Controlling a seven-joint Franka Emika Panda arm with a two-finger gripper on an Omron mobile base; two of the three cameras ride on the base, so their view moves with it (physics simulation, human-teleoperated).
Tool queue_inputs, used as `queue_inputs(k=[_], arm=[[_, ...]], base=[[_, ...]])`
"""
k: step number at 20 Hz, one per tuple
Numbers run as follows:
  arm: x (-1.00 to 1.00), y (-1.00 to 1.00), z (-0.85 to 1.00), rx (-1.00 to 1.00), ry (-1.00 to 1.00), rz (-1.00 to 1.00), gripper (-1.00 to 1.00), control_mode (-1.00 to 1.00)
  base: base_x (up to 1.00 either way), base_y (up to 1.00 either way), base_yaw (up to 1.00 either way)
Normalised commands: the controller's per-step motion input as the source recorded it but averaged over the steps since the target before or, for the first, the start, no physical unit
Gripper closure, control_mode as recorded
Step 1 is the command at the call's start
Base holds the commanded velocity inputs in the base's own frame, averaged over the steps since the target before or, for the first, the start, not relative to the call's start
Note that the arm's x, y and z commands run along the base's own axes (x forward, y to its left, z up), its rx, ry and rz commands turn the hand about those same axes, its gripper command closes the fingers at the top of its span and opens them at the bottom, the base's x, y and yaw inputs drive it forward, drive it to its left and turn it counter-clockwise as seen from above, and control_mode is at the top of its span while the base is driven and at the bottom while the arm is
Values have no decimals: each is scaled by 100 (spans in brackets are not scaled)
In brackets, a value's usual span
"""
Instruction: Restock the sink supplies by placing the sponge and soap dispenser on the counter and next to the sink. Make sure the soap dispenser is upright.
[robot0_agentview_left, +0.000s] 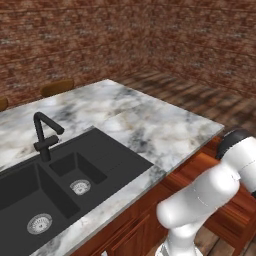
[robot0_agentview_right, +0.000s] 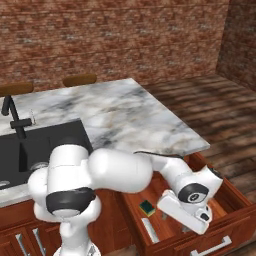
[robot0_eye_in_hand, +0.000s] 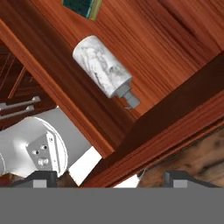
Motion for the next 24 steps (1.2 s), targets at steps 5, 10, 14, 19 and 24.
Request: queue_inputs(k=[5,10,14,19,24], arm=[[70,24,46,-4,0,-9,-100,-100],[53,32,-20,-4,0,-3,-100,-100],[40,49,-44,-6,0,0,-100,-100],[31,37,-40,-2,0,0,-100,-100],[25,21,-31,0,1,0,-100,-100]], base=[[0,0,0],[0,0,0],[0,0,0],[0,0,0],[0,0,0]])
